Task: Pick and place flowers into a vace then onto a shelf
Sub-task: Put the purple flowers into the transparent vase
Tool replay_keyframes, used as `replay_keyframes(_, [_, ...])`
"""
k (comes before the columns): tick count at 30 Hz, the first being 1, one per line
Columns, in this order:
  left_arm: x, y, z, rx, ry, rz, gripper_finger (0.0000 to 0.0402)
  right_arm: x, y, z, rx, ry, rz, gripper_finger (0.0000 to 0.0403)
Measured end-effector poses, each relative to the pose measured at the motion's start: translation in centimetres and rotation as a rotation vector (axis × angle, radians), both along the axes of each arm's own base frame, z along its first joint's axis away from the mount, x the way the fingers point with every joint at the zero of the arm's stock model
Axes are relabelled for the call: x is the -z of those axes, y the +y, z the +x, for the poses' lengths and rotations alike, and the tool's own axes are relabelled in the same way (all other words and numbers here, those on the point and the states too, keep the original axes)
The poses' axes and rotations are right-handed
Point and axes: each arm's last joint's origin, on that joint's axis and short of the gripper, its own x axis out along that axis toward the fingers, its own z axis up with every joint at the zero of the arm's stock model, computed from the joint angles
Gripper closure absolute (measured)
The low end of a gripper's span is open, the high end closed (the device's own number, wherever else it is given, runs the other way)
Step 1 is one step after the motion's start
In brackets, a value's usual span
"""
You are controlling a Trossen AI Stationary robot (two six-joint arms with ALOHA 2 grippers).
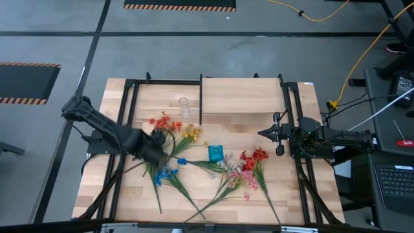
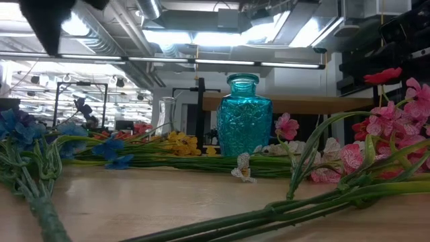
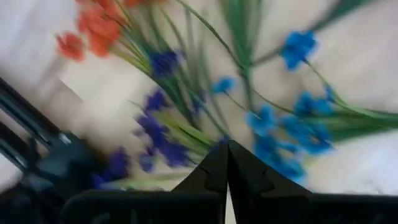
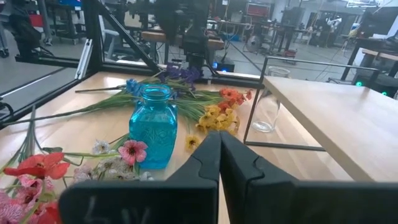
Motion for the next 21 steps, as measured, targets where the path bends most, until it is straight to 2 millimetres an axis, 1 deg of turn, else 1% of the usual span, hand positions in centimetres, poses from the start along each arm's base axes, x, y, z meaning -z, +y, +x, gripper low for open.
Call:
replay_keyframes(4, [0.0,-3.3,0.3,-0.073,-0.01,-0.036,0.04,0.0,0.0,0.0,0.0,0.001,-0.001,0.0396])
replay_keyframes(7, [0.4,-5.7,-0.2,-0.137,-0.018,-0.048,0.0399,0.0,0.0,0.0,0.0,0.0,-0.001,0.0396])
replay_keyframes(10, [1.1,-7.6,-1.0,-0.221,-0.028,-0.06,0.0396,0.0,0.0,0.0,0.0,0.0,0.0,0.0396])
replay_keyframes(16, [2.4,-10.1,-2.3,-0.395,-0.038,-0.049,0.0387,0.0,0.0,0.0,0.0,0.0,0.005,0.0396])
replay_keyframes(21, [3.9,-11.6,-2.5,-0.476,-0.044,-0.027,0.0358,0.0,0.0,0.0,0.0,0.0,0.006,0.0396])
